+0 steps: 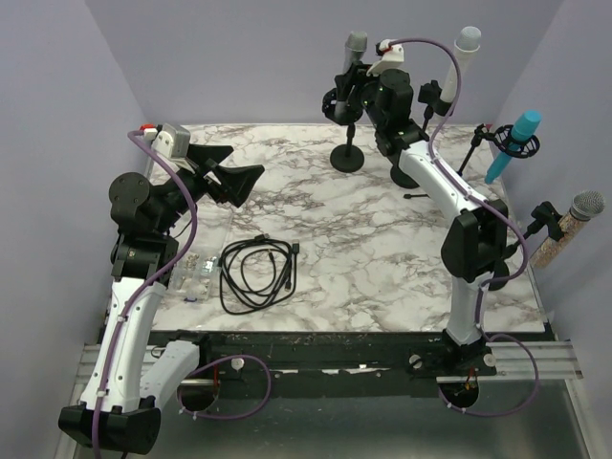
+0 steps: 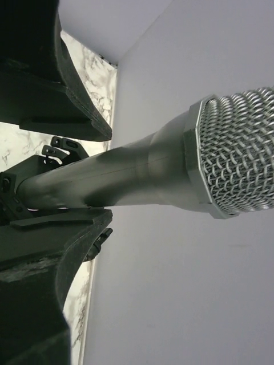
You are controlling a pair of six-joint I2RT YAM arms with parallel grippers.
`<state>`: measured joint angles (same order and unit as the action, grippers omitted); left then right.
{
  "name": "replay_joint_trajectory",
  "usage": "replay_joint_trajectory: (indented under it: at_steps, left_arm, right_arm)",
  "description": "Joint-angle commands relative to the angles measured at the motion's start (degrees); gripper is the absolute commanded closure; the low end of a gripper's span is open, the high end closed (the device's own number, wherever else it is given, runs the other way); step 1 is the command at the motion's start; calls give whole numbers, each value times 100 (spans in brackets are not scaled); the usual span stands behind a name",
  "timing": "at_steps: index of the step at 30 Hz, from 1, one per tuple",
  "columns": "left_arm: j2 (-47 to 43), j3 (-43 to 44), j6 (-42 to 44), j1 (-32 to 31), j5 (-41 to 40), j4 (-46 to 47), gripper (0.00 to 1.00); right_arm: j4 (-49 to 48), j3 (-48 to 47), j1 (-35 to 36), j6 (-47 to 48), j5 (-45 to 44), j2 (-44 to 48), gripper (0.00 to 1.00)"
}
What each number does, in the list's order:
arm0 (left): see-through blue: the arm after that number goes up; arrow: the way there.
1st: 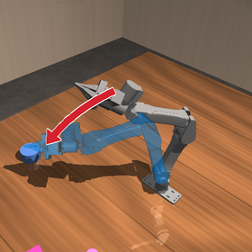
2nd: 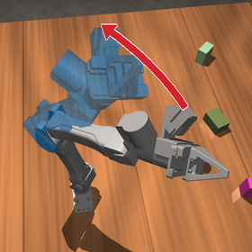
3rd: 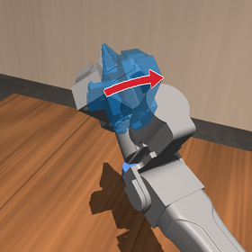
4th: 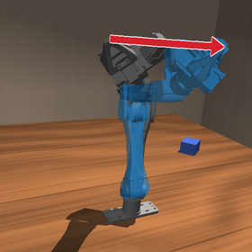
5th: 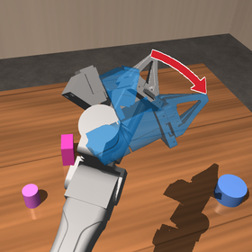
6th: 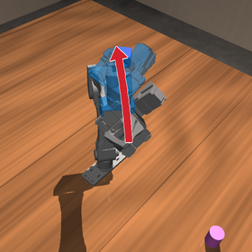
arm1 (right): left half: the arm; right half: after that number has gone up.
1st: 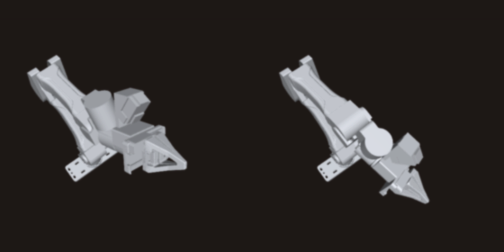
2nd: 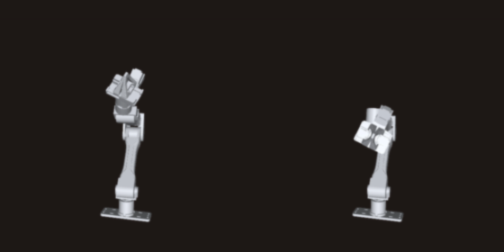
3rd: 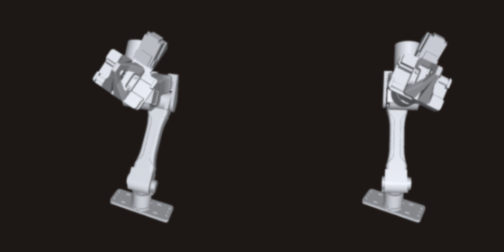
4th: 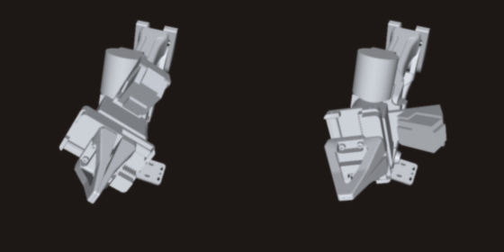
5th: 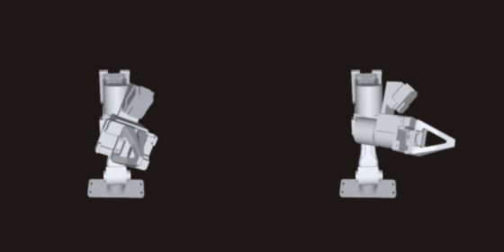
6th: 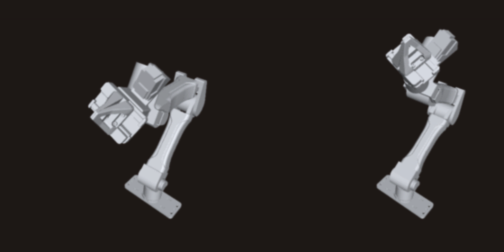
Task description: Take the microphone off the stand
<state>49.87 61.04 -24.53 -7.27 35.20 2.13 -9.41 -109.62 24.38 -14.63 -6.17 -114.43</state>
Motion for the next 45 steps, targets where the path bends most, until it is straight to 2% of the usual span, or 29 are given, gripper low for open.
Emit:
replay_joint_trajectory:
  at_steps: [1,5,18,28,39,45]
  left_arm:
    - [6,-32,10,-29,27,86,1]
    - [23,-42,1,-31,-31,73,1]
    - [84,-110,-43,-36,-53,139,2]
    - [88,-110,-65,-45,-67,139,1]
    - [51,-101,-87,-58,-79,121,2]
    - [67,-95,-111,-99,-85,104,1]
  right_arm:
    - [-214,-248,17,153,-275,-216,46]
    - [-267,-257,23,241,-353,-270,56]
    - [-345,-499,23,628,-403,-185,77]
    - [-169,-672,21,660,-147,232,85]
    - [229,98,23,-320,581,1211,95]
    - [789,635,23,-996,1450,1695,99]
